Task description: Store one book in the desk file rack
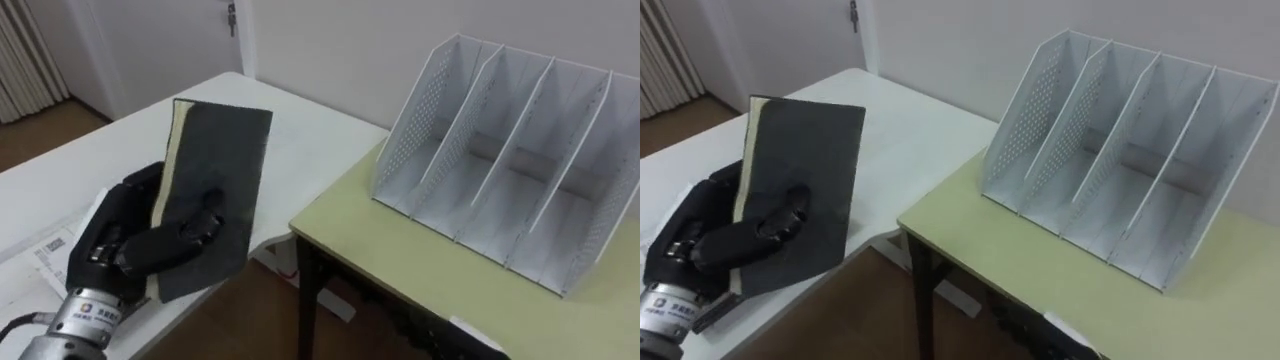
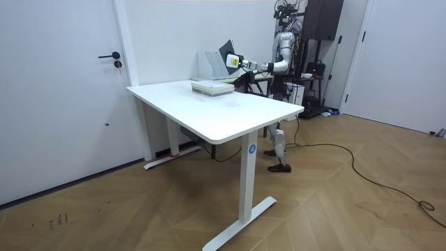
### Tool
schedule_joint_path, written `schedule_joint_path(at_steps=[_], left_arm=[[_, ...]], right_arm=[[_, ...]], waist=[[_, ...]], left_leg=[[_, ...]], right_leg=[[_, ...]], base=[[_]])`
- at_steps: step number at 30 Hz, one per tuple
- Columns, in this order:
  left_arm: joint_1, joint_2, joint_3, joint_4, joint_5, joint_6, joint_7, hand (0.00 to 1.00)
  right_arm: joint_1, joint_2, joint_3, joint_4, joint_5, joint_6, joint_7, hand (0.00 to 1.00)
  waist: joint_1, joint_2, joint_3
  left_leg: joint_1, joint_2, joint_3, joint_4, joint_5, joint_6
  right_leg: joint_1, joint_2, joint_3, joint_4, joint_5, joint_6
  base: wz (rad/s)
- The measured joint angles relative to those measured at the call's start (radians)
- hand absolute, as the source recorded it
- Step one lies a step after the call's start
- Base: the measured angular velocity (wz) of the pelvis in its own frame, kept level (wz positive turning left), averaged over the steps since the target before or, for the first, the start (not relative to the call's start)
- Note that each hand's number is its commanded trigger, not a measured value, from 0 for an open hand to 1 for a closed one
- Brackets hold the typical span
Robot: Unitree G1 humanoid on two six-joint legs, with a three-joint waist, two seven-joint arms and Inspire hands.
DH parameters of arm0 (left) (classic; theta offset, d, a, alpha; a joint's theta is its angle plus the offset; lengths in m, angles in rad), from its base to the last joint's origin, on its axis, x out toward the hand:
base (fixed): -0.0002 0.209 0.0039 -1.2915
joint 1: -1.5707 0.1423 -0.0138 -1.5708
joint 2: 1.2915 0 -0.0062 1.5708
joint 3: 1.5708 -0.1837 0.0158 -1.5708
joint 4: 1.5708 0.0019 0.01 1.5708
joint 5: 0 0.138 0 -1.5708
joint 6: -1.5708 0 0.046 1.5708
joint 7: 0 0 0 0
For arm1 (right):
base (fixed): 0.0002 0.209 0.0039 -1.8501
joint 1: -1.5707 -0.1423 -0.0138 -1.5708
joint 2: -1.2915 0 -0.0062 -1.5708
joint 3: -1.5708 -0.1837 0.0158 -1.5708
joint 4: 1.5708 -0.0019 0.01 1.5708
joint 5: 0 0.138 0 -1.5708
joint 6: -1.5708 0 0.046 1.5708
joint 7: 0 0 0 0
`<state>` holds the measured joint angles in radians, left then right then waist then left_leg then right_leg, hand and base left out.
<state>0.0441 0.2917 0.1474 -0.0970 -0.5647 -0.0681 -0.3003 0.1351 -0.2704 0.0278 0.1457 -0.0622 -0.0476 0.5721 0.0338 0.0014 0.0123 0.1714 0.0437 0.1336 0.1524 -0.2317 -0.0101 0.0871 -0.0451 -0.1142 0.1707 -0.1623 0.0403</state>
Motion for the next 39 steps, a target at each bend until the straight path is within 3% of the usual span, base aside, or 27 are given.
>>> schedule_joint_path(at_steps=[5, 11, 15, 18, 24, 33, 35, 36, 37, 38, 39], left_arm=[[0.004, 0.000, 0.020, 0.000, -0.101, 0.000, -0.074, 1.00], [0.004, 0.000, 0.098, -0.001, -0.198, 0.003, -0.158, 1.00], [0.006, 0.000, 0.125, -0.001, -0.257, 0.024, -0.195, 1.00], [0.006, 0.000, 0.124, -0.001, -0.299, 0.028, -0.227, 1.00], [0.007, 0.001, 0.100, -0.001, -0.299, 0.077, -0.332, 1.00], [0.022, 0.006, 0.052, 0.000, -0.298, 0.157, -0.442, 1.00], [0.024, 0.008, 0.046, 0.001, -0.297, 0.166, -0.455, 1.00], [0.024, 0.010, 0.039, 0.001, -0.296, 0.173, -0.463, 1.00], [0.016, 0.012, 0.019, 0.003, -0.296, 0.173, -0.472, 1.00], [0.005, 0.012, -0.001, 0.003, -0.295, 0.173, -0.474, 1.00], [-0.017, 0.017, -0.045, 0.005, -0.293, 0.173, -0.486, 1.00]], right_arm=[[-0.002, -0.009, -0.071, -0.048, 0.094, 0.006, 0.055, 0.00], [-0.018, -0.012, -0.198, -0.146, 0.264, 0.008, 0.086, 0.00], [-0.022, -0.012, -0.258, -0.166, 0.372, 0.043, 0.107, 0.00], [-0.038, -0.012, -0.258, -0.185, 0.469, 0.066, 0.129, 0.00], [-0.040, -0.011, -0.253, -0.198, 0.574, 0.096, 0.153, 0.00], [-0.043, -0.011, -0.242, -0.200, 0.606, 0.157, 0.225, 0.00], [-0.043, -0.010, -0.243, -0.200, 0.604, 0.160, 0.230, 0.00], [-0.045, -0.007, -0.241, -0.201, 0.604, 0.161, 0.233, 0.00], [-0.047, -0.004, -0.237, -0.203, 0.609, 0.162, 0.236, 0.00], [-0.050, -0.004, -0.240, -0.204, 0.617, 0.162, 0.235, 0.00], [-0.068, -0.008, -0.246, -0.198, 0.637, 0.168, 0.232, 0.00]], waist=[[0.006, 0.002, 0.0012], [0.004, 0.011, 0.0057], [0.005, 0.009, 0.0050], [0.004, 0.005, 0.0038], [0.005, -0.013, -0.0053], [0.001, -0.006, -0.0010], [0.000, -0.009, 0.0016], [-0.002, -0.021, 0.0084], [-0.005, -0.045, 0.0175], [-0.006, -0.050, 0.0198], [-0.012, -0.043, 0.0116]], left_leg=[[-0.005, 0.001, 0.000, 0.000, 0.000, 0.000], [0.000, 0.002, 0.003, 0.000, 0.000, 0.000], [-0.001, 0.004, 0.000, 0.000, 0.000, 0.000], [-0.006, 0.005, 0.000, 0.000, 0.000, 0.000], [0.002, 0.013, -0.004, 0.000, 0.000, 0.000], [0.032, 0.019, -0.048, 0.005, 0.000, -0.001], [0.022, 0.015, -0.046, 0.031, 0.000, -0.001], [-0.007, 0.011, -0.025, 0.095, -0.001, -0.002], [-0.077, -0.005, 0.000, 0.170, -0.024, -0.025], [-0.111, -0.014, 0.003, 0.130, -0.029, -0.026], [-0.173, -0.019, 0.042, 0.038, 0.040, 0.024]], right_leg=[[-0.005, 0.000, -0.004, 0.000, 0.000, 0.000], [-0.002, 0.001, -0.002, -0.002, 0.000, 0.000], [-0.007, 0.002, -0.001, 0.000, 0.000, 0.000], [-0.017, 0.003, 0.004, 0.002, 0.000, 0.000], [-0.013, 0.011, 0.004, 0.006, 0.000, -0.001], [0.000, 0.018, 0.000, 0.033, 0.000, -0.001], [0.010, 0.005, 0.010, 0.033, 0.003, -0.005], [0.021, -0.011, 0.039, 0.029, 0.003, -0.005], [0.029, -0.038, 0.119, 0.014, 0.004, -0.007], [0.025, -0.045, 0.157, 0.007, 0.004, -0.007], [-0.001, -0.062, 0.171, 0.020, -0.010, 0.013]], base=[[0.00], [-0.03], [-0.05], [-0.09], [-0.05], [-0.05], [0.05], [0.27], [0.42], [0.73], [0.43]])
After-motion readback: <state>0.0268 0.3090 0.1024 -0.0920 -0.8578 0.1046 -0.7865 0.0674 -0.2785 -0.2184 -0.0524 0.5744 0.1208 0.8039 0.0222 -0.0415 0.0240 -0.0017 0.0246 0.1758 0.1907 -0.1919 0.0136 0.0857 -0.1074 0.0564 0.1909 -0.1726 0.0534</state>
